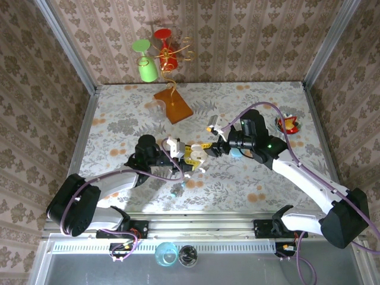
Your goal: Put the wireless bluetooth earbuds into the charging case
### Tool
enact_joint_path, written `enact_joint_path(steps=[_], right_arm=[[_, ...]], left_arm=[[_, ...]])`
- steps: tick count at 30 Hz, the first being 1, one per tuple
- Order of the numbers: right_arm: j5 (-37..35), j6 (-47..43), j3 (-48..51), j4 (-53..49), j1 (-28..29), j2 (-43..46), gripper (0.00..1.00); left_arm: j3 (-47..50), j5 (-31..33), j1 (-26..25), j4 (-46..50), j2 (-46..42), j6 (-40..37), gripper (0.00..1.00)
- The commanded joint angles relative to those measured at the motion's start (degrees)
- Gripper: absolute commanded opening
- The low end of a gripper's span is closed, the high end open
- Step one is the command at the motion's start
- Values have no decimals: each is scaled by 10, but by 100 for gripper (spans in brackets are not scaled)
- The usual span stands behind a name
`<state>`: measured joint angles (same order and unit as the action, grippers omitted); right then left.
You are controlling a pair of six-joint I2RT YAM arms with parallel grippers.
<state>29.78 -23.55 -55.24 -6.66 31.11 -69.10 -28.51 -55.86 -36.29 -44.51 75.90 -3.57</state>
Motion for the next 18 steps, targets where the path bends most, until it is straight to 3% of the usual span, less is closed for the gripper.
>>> enact_joint_path(steps=[1, 7, 11, 18], right_arm=[[-26, -51, 12, -25, 20, 2, 73], [-60, -65, 25, 3, 30, 8, 72], [-50, -63, 12, -25, 29, 5, 64], [10, -69, -12, -95, 29, -1, 26]], left_arm=[[-15, -39, -4, -37, -17, 10, 29], [-11, -41, -4, -39, -25, 18, 29], [-11, -42, -3, -35, -26, 10, 29], [-9, -42, 0, -34, -22, -10, 29]])
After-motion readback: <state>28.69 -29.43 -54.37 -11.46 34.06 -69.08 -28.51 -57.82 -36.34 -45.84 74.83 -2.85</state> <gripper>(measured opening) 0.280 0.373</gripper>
